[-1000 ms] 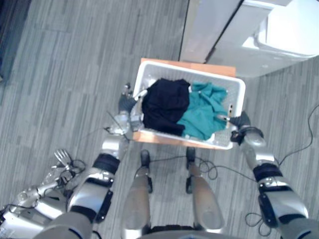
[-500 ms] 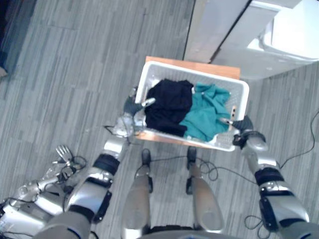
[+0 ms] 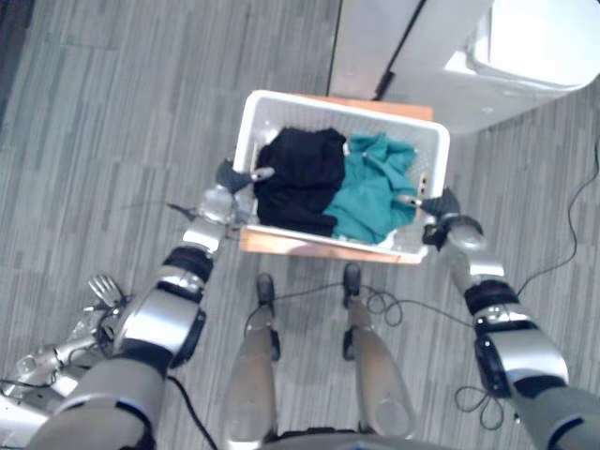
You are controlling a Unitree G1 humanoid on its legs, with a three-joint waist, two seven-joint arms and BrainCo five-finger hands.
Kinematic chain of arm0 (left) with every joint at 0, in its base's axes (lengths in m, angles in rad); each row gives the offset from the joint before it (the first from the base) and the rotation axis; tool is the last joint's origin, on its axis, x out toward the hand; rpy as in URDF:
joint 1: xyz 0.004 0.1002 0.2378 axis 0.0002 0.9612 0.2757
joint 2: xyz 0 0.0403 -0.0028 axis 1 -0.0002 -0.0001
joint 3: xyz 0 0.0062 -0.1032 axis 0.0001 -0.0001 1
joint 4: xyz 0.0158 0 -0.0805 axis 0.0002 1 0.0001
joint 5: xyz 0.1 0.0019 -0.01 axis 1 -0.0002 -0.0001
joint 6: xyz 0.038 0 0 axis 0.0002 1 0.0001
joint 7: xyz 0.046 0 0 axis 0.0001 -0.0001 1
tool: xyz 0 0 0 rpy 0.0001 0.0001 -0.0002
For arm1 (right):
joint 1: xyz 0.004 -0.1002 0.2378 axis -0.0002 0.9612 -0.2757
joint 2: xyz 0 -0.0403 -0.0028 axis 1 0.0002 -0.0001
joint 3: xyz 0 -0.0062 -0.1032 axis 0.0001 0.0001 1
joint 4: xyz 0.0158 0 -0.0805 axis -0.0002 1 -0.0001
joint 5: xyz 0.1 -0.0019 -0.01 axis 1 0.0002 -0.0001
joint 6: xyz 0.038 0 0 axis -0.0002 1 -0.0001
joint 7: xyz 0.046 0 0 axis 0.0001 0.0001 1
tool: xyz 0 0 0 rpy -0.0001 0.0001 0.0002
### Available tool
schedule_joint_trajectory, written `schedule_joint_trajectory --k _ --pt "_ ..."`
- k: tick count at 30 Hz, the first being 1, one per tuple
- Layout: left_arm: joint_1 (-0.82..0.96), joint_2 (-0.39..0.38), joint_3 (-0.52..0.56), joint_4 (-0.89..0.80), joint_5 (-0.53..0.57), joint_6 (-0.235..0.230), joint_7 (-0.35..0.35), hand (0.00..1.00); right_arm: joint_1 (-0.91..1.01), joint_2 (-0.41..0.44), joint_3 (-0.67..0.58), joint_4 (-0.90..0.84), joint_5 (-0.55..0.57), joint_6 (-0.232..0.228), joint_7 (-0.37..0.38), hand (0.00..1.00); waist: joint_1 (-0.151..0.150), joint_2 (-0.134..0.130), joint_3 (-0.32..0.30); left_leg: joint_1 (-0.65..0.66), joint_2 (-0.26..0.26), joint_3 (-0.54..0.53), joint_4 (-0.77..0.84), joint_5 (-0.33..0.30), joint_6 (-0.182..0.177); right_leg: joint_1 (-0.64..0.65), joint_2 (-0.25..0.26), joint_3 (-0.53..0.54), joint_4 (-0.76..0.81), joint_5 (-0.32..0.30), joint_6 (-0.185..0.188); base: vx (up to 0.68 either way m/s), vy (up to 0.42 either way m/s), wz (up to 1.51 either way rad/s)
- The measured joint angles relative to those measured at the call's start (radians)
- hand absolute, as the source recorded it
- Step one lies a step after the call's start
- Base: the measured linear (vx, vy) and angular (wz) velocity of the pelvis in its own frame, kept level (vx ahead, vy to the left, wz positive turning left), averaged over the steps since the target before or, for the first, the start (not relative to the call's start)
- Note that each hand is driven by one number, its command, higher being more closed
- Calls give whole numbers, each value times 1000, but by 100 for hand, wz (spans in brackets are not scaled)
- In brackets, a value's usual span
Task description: Pick up the laundry basket with both hands and put the clothes into the washing machine.
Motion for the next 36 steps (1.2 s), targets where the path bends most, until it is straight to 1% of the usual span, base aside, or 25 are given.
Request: schedule_joint_trajectory --k 2,4,5,7,11,14,20,24,28,29,31,33,34,36 --pt "-13 8 3 10 10 9 7 100 -19 6 13 10 0 0 -3 100 0 -8 -6 -7 2 11 -2 0 0 -15 1 10 0 4 7 -115 -38 -11" --pt "-16 8 14 9 21 17 21 100 -32 12 13 18 0 0 -33 100 -2 -11 -8 -12 2 13 -1 1 -1 -23 0 15 1 5 10 -93 -22 -7" --pt "-16 8 16 9 21 17 22 100 -32 13 13 18 0 0 -36 100 -2 -12 -9 -13 2 13 -1 1 -1 -25 0 16 1 6 10 -85 -21 -5" --pt "-15 7 39 9 32 24 40 100 -38 25 13 38 0 0 -49 100 -7 -23 -24 -22 2 15 0 4 -6 -33 0 17 1 8 14 -70 -13 -1" --pt "-15 8 45 9 79 46 61 100 -38 40 18 59 -21 1 -59 100 -14 -40 -37 -23 2 25 12 4 -6 -33 -1 20 5 13 20 -48 -1 -3" --pt "-17 5 51 9 100 61 64 100 -38 48 20 63 -21 2 -67 100 -23 -41 -39 -22 1 29 21 1 -1 -33 -3 21 14 12 20 -42 5 0" --pt "-17 8 87 35 95 83 60 100 -47 65 20 86 -25 1 -67 100 -26 -44 -41 -11 2 43 44 -6 7 -22 -2 41 15 13 19 -53 -8 -9" --pt "-4 -6 87 48 98 108 37 100 -35 65 21 124 -33 14 -66 100 -28 -43 -41 26 1 43 43 -12 13 15 -3 41 13 11 16 -34 -18 -2" --pt "36 -35 87 48 125 118 10 100 22 64 9 124 -35 23 -62 100 -31 -44 -41 73 -5 52 37 -21 17 62 -5 41 4 6 10 -8 -6 0" --pt "50 -41 87 47 144 118 -3 100 46 65 8 123 -37 24 -53 100 -32 -43 -41 91 -7 54 33 -24 17 81 -5 41 -3 3 7 -9 -27 -5" --pt "70 -50 87 39 172 118 -9 100 85 69 -7 111 -38 30 -39 100 -34 -43 -41 117 -7 59 30 -34 21 103 -5 43 -3 -4 3 0 -23 -5" --pt "133 -53 87 -39 224 117 -19 100 160 84 -53 60 -39 41 -24 100 -41 -42 -42 147 -8 61 26 -45 20 131 -5 43 -4 -14 7 8 -7 -2" --pt "152 -56 86 -59 228 115 -25 100 186 86 -65 40 -37 41 -21 100 -42 -41 -44 153 -9 61 24 -46 20 137 -5 42 -4 -18 10 44 -4 1" --pt "227 -85 86 -124 225 111 -29 100 289 90 -114 -43 -28 44 -12 100 -47 -32 -63 178 -16 60 5 -45 22 153 -6 36 -4 -19 9 71 11 3"
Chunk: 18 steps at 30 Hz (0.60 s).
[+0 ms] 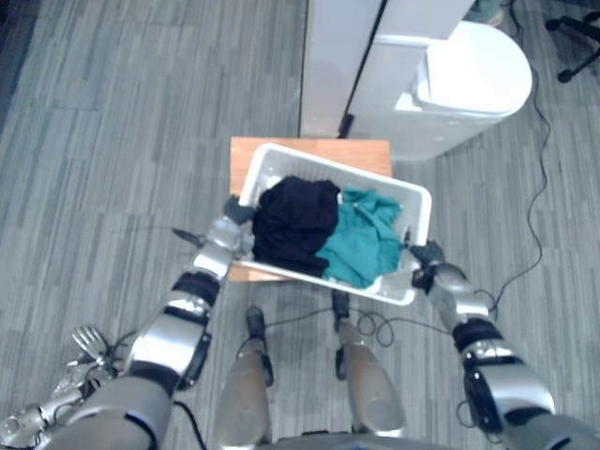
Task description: Pick up the laundry basket with both hands and put the clothes into the washing machine.
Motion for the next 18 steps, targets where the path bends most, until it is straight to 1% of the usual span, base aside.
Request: schedule_joint_trajectory --k 3,5,8,9,10,12,14,15,16,18 --pt "102 -18 1 -119 -14 -7 -5 100 95 3 -52 -90 0 4 21 100 -4 10 -6 36 0 -1 -9 -2 0 32 1 -8 -1 1 -1 79 11 -2" --pt "214 -29 1 -262 -48 -29 -21 100 186 8 -111 -181 -1 4 51 100 -3 22 -18 79 2 4 -25 -7 0 65 3 -22 -2 2 -1 80 8 -7" --pt "334 -36 3 -372 -105 -51 -47 100 266 13 -143 -233 -1 0 78 100 -3 37 -77 111 4 12 -43 -14 1 91 5 -21 -17 -1 2 72 2 -10" --pt "395 -41 4 -419 -134 -53 -58 100 296 16 -152 -249 -1 -1 92 100 0 49 -101 134 9 18 -43 -23 -1 113 8 -19 -23 -2 3 64 -7 -14" --pt "477 -57 13 -480 -164 -53 -67 100 349 22 -161 -282 -3 -2 102 100 6 64 -144 157 10 19 -47 -37 -7 138 8 -18 -35 -15 8 62 -9 -16" --pt "551 -76 34 -531 -169 -55 -70 100 392 32 -163 -315 -3 -4 105 100 12 75 -183 173 11 24 -60 -45 -8 142 10 -9 -36 -33 11 38 -6 -14" --pt "652 -97 55 -589 -183 -61 -82 100 447 57 -182 -357 -6 -6 123 100 17 93 -223 196 11 32 -78 -48 -4 152 13 0 -36 -50 11 44 -2 -11" --pt "699 -114 70 -612 -185 -61 -86 100 465 76 -193 -358 -8 -5 126 100 19 97 -237 203 11 32 -80 -52 -7 158 14 1 -36 -55 9 36 -2 -6" --pt "720 -119 76 -620 -185 -61 -86 100 473 85 -198 -358 -9 -5 126 100 18 98 -238 212 12 32 -80 -52 -7 167 15 1 -37 -57 8 0 0 0" --pt "796 -123 80 -639 -185 -61 -88 100 512 105 -199 -368 -25 -2 140 100 19 94 -253 233 13 31 -92 -53 -7 183 17 0 -37 -62 7 0 0 0"
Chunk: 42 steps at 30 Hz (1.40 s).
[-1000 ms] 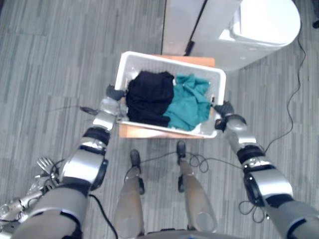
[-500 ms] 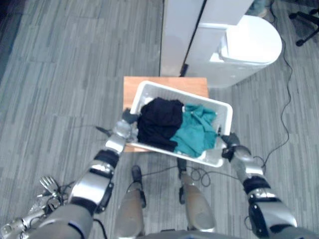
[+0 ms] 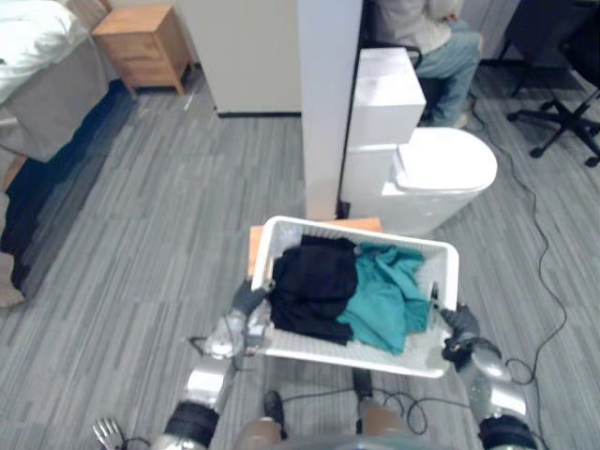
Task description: Pick up the laundry basket with both hands and put the clothes into the washing machine.
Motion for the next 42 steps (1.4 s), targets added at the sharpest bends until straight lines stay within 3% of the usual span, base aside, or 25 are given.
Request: schedule_joint_trajectory --k 4,9,11,16,17,18,19,20,21,23,24,26,28,29,30,32,34,35,36,37,39,41,42 --pt "108 -19 5 -28 -3 1 -15 100 74 14 0 -25 -27 7 11 100 0 -3 -21 19 5 -1 -4 -5 -2 17 -1 0 6 -6 0 49 -10 1" --pt "193 -58 32 -73 -3 12 -41 100 130 14 1 -72 -47 15 43 100 1 -3 -24 37 34 -12 59 -39 -11 16 23 -7 117 -70 -26 38 -15 5" --pt "195 -59 38 -89 -3 13 -45 100 139 14 1 -99 -46 15 47 100 -4 3 -28 -17 52 -49 147 -79 -20 15 39 -37 156 -95 -46 -16 -61 31" --pt "167 -77 39 -93 -4 15 -42 100 97 -13 6 -105 -45 8 32 100 4 20 -29 -107 71 -147 244 -73 -32 -47 64 -72 257 -114 -76 -50 -68 44" --pt "167 -72 43 -99 -6 15 -41 100 91 -13 17 -104 -45 8 25 100 5 19 -30 -101 69 -182 219 -55 -64 -55 64 -70 271 -126 -96 -111 -74 44" --pt "170 -66 45 -105 -6 15 -40 100 88 -11 20 -103 -44 8 24 100 3 13 -33 -96 57 -198 214 -57 -67 -61 48 -65 268 -140 -104 -78 -73 14" --pt "174 -72 58 -119 -12 15 -39 100 67 -15 21 -94 -44 8 25 100 19 14 -29 -159 43 -250 490 -161 -40 -80 45 -52 276 -139 -109 -60 -40 -22" --pt "174 -76 62 -121 -12 15 -39 100 67 -16 23 -94 -44 7 26 100 27 16 -29 -165 38 -254 592 -192 -48 -80 45 -45 274 -132 -109 -68 1 -50" --pt "177 -76 63 -125 -12 15 -41 100 74 -14 24 -94 -42 4 25 100 29 35 -40 -142 35 -276 707 -227 -85 -77 55 -33 261 -116 -107 -84 64 -39" --pt "199 -76 63 -147 -12 15 -43 100 90 -3 23 -94 -30 -4 24 100 12 70 -60 -60 32 -359 710 -273 -116 -100 82 -21 263 -102 -104 -100 141 -28" --pt "199 -76 63 -147 -11 16 -44 100 95 4 22 -95 -27 -4 24 100 6 69 -60 -49 28 -376 677 -299 -112 -109 83 -17 265 -100 -98 -212 233 -22" --pt "204 -50 62 -147 -11 32 -50 100 134 39 20 -98 -24 -2 20 100 -1 48 -58 -4 -4 -394 572 -364 -44 -119 71 13 236 -60 -68 -259 242 -18" --pt "203 -45 57 -148 -10 41 -62 100 153 51 14 -99 -24 -4 8 100 -3 49 -57 11 1 -381 508 -437 -1 -141 71 21 226 -28 -56 -208 172 -14" --pt "199 -29 48 -148 -10 44 -60 100 160 67 10 -93 -24 -2 -1 100 0 30 -48 7 -11 -365 501 -461 21 -158 68 40 224 -8 -52 -296 189 -49" --pt "202 9 37 -149 -10 47 -59 100 179 92 11 -97 -24 2 -6 100 8 0 -38 -9 -44 -336 530 -460 23 -156 47 79 193 9 -65 -308 184 -50" --pt "203 35 19 -173 -10 53 -61 100 215 120 9 -125 -21 -1 -20 100 7 -20 -31 -40 -74 -298 574 -464 41 -159 32 109 150 8 -73 -314 228 -51" --pt "202 41 21 -212 -10 60 -60 100 235 130 9 -191 -21 2 -25 100 16 -13 -29 -108 -67 -243 630 -464 84 -196 41 113 121 -139 -106 -283 220 -91" --pt "195 41 29 -245 -10 60 -60 100 234 138 9 -235 -20 1 -27 100 34 1 -30 -145 -34 -181 634 -445 121 -233 41 67 120 -174 -89 -263 131 -110" --pt "194 38 32 -257 -10 60 -59 100 232 142 9 -254 -19 1 -27 100 42 2 -30 -159 -21 -151 635 -440 129 -250 43 25 135 -149 -82 -366 179 -172" --pt "177 35 41 -267 -10 59 -58 100 229 144 9 -292 -19 1 -30 100 77 2 -28 -150 18 -79 619 -423 137 -242 58 -97 184 -84 -79 -264 126 -144" --pt "165 33 57 -269 -10 59 -56 100 220 148 10 -300 -20 1 -41 100 88 1 -26 -126 40 -12 562 -379 145 -186 52 -193 273 -70 -76 -180 89 -133" --pt "160 28 66 -275 -10 59 -59 100 218 150 7 -301 -20 -5 -41 100 81 -16 -34 -98 46 43 483 -329 147 -113 32 -230 407 -94 -79 -153 28 -90" --pt "159 24 66 -282 -10 59 -59 100 216 152 0 -301 -21 -6 -41 100 82 -18 -34 -88 52 66 451 -308 141 -81 23 -240 463 -157 -78 -160 -27 -81"
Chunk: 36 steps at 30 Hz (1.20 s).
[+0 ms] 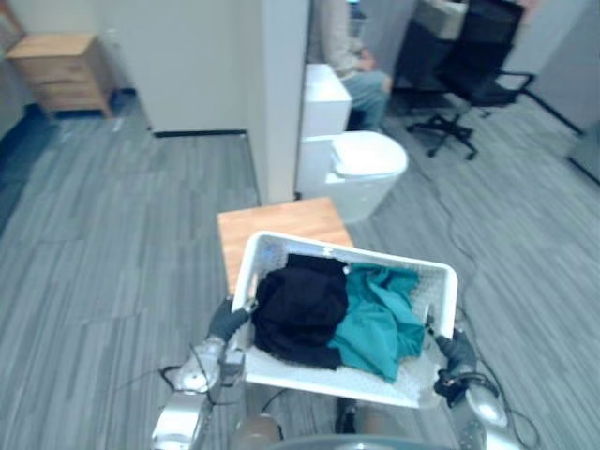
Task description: Pick up the laundry basket with both hands and put the clothes into the washing machine.
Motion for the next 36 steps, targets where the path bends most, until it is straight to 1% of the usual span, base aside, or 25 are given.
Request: schedule_joint_trajectory --k 2,3,4,5,6,8,10,11,13,17,21,22,23,24,25,26,27,28,29,30,31,32,34,35,36 --pt "3 -6 3 -7 0 0 -3 100 -3 -2 -4 4 -1 -10 4 100 1 -2 0 19 17 73 -52 38 -8 50 -46 -30 139 -88 5 -196 -75 -95" --pt "6 -6 6 -7 0 0 -4 100 -4 -1 -4 10 -1 -10 6 100 2 -4 -1 22 19 93 -60 43 -13 64 -70 -54 168 -102 1 -199 -160 -94" --pt "13 -6 13 -7 0 0 -4 100 -22 -1 -1 36 -1 -15 12 100 3 -13 -7 26 18 135 -74 51 -22 89 -119 -102 194 -126 0 -150 -160 -93" --pt "19 -8 23 -7 0 0 -4 100 -39 -4 1 64 -3 -16 20 100 3 -20 -11 24 18 169 -75 54 -28 103 -143 -136 164 -139 13 -183 -201 -125" --pt "22 -26 40 -5 1 1 -4 100 -68 -17 6 95 -5 -15 25 100 3 -24 -12 19 12 197 -84 54 -47 105 -128 -162 83 -145 22 -142 -118 -122" --pt "37 -56 49 -4 2 1 -3 100 -85 -40 11 107 -15 -15 26 100 10 4 -25 6 9 233 -139 73 -75 131 -69 -112 -133 -118 23 -108 -102 -126" --pt "47 -74 52 6 2 2 1 100 -99 -53 13 130 -24 -13 27 100 14 36 -29 5 19 251 -159 99 -73 140 -20 -57 -246 -35 6 -43 -87 -109" --pt "48 -74 51 19 2 2 -2 100 -88 -51 12 130 -24 -11 32 100 -4 40 -30 8 29 266 -159 110 -68 159 2 -27 -318 0 0 -8 -68 -80" --pt "44 -73 47 37 2 2 -5 100 -69 -47 6 129 -24 -12 37 100 -31 37 -29 17 37 263 -152 111 -70 176 20 -11 -348 15 -7 28 -86 -40" --pt "34 -59 8 45 10 2 -6 100 -27 -24 -34 117 -23 -18 42 100 -56 35 -25 39 65 268 -125 109 -74 187 36 33 -343 14 -11 26 -67 -32" --pt "25 -41 2 67 11 1 -6 100 24 12 -40 81 -21 -20 42 100 -54 57 28 69 187 305 76 52 -98 187 92 135 -243 -59 -41 -27 -67 -76" --pt "41 -41 1 68 12 1 -7 100 48 17 -35 69 -22 -17 41 100 -51 57 45 70 237 307 197 58 -87 187 114 181 -185 -98 -52 -47 -66 -143" --pt "68 -45 -5 68 11 0 -8 100 76 11 -22 44 -23 -6 38 100 -48 65 57 60 290 289 333 87 -6 186 146 238 -128 -128 -65 -6 -67 -145" --pt "78 -48 -8 68 11 0 -8 100 92 7 -19 29 -23 -1 37 100 -47 67 62 45 306 269 388 117 50 184 160 265 -106 -139 -73 27 -102 -165" --pt "99 -64 -8 61 11 0 -12 100 125 0 -9 -12 -23 5 26 100 -43 76 68 4 310 183 494 211 130 183 188 322 -80 -152 -93 50 -57 -178" --pt "125 -73 -4 50 11 0 -13 100 149 -13 15 -47 -26 6 15 100 -38 82 74 -40 280 69 542 326 79 181 215 394 -99 -156 -106 72 20 -233" --pt "150 -93 6 37 11 0 -13 100 156 -26 23 -56 -30 7 13 100 -27 109 47 -86 237 -34 534 383 43 174 249 456 -145 -184 -142 173 108 -214" --pt "158 -99 10 14 11 -4 -15 100 151 -27 27 -73 -34 5 14 100 -16 105 42 -93 212 -86 544 325 13 136 269 450 -46 -203 -137 224 92 -177" --pt "168 -78 11 -28 11 -17 -19 100 160 -11 37 -108 -35 1 15 100 -18 67 55 -100 132 -134 535 170 -34 127 247 471 45 -242 -143 361 47 -99" --pt "151 -85 12 -9 10 -23 -26 100 158 -26 36 -123 -34 -2 12 100 -30 93 84 -108 106 -161 508 66 -37 159 261 473 21 -250 -142 287 85 -68" --pt "142 -113 22 -7 16 -7 -25 100 148 -40 45 -119 -34 7 -1 100 -30 88 90 -152 75 -145 458 -30 -36 166 264 500 16 -258 -166 294 114 -47" --pt "153 -105 23 -12 16 -7 -24 100 156 -45 53 -120 -35 9 -2 100 -22 58 86 -216 41 -122 373 -51 -54 168 244 516 4 -269 -165 171 110 -49" --pt "168 -106 24 -29 16 -8 -21 100 165 -51 66 -140 -35 5 -4 100 -10 44 86 -257 29 -122 209 -19 -107 177 234 543 -7 -291 -154 237 97 -53" --pt "172 -109 27 -30 16 -8 -18 100 181 -50 67 -155 -38 5 -5 100 10 47 78 -256 21 -127 161 27 -114 192 225 579 23 -335 -145 365 185 -76" --pt "204 -104 34 -40 14 -8 -10 100 187 -50 91 -157 -46 7 -7 100 11 17 48 -234 -13 -100 162 45 -73 206 193 618 50 -389 -134 555 262 -73"
